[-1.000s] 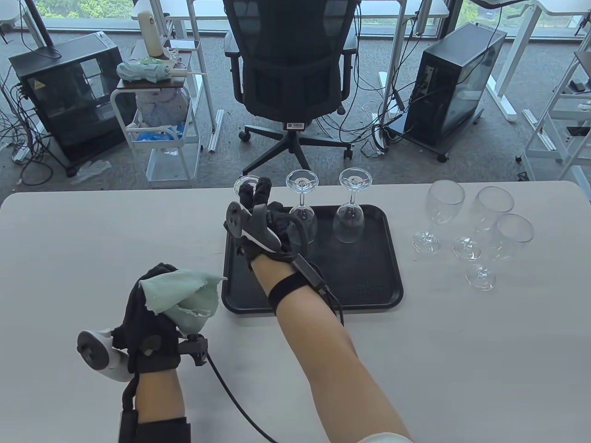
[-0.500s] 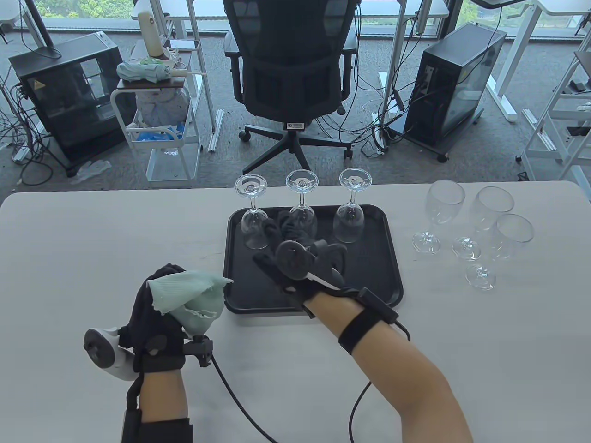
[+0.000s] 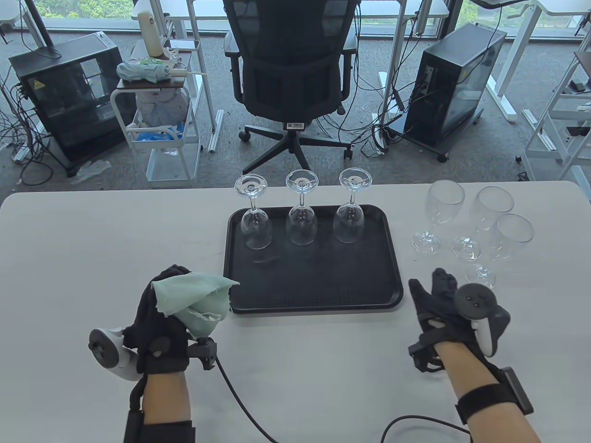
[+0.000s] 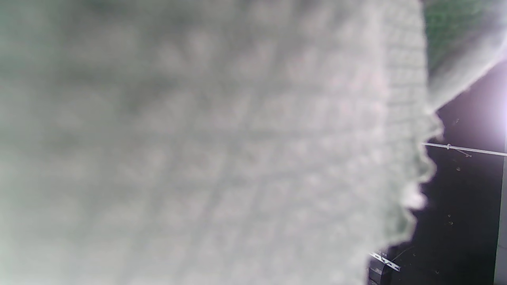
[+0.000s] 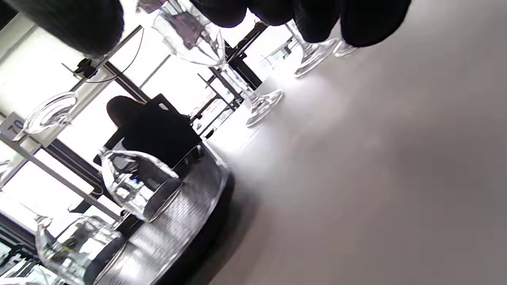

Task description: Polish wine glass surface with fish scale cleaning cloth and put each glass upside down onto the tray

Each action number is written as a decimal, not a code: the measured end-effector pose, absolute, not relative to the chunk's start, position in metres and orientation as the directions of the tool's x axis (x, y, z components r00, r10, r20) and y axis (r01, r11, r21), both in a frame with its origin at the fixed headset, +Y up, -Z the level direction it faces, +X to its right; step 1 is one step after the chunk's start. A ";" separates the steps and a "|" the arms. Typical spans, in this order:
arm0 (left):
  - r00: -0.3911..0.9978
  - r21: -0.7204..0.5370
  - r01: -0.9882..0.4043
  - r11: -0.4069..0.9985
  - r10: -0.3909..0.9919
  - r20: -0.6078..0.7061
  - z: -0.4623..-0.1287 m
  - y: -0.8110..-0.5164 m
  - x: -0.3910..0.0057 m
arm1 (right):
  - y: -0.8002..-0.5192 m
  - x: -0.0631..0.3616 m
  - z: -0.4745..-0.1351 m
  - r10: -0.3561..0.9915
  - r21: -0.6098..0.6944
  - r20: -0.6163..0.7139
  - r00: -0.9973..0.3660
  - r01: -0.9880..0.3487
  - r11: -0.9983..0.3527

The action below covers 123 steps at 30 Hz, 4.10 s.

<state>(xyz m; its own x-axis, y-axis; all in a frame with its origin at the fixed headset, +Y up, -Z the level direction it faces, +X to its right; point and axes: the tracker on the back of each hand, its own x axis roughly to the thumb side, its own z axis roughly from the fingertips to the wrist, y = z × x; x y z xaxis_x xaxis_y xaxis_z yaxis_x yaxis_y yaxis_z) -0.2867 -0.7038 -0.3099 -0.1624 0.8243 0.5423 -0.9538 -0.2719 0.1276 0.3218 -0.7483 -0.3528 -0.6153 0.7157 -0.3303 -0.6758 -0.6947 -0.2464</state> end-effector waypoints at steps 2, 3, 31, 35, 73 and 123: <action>-0.156 0.125 -0.957 -0.263 0.825 0.543 -0.310 -0.703 -0.285 | -0.753 0.348 -0.351 0.726 -0.293 -0.405 -0.556 -0.673 -0.679; -0.154 0.127 -0.957 -0.262 0.825 0.544 -0.310 -0.703 -0.285 | -0.756 0.360 -0.352 0.733 -0.318 -0.443 -0.516 -0.674 -0.667; -0.154 0.122 -0.958 -0.259 0.826 0.542 -0.309 -0.701 -0.285 | -0.775 0.412 -0.400 0.899 -0.605 -0.366 -0.240 -0.673 -0.426; -0.156 0.122 -0.959 -0.258 0.832 0.533 -0.310 -0.703 -0.282 | -0.738 0.397 -0.385 0.828 -0.588 -0.137 -0.543 -0.628 -0.509; 0.085 -0.147 -0.971 0.186 0.851 0.518 -0.307 -0.707 -0.114 | -0.679 0.136 -0.290 0.001 -0.558 0.400 -0.916 -0.245 -0.793; 0.024 -0.086 -0.993 0.086 0.833 0.553 -0.301 -0.701 -0.147 | -0.697 0.180 -0.321 0.729 0.022 0.613 -0.304 -0.916 -0.401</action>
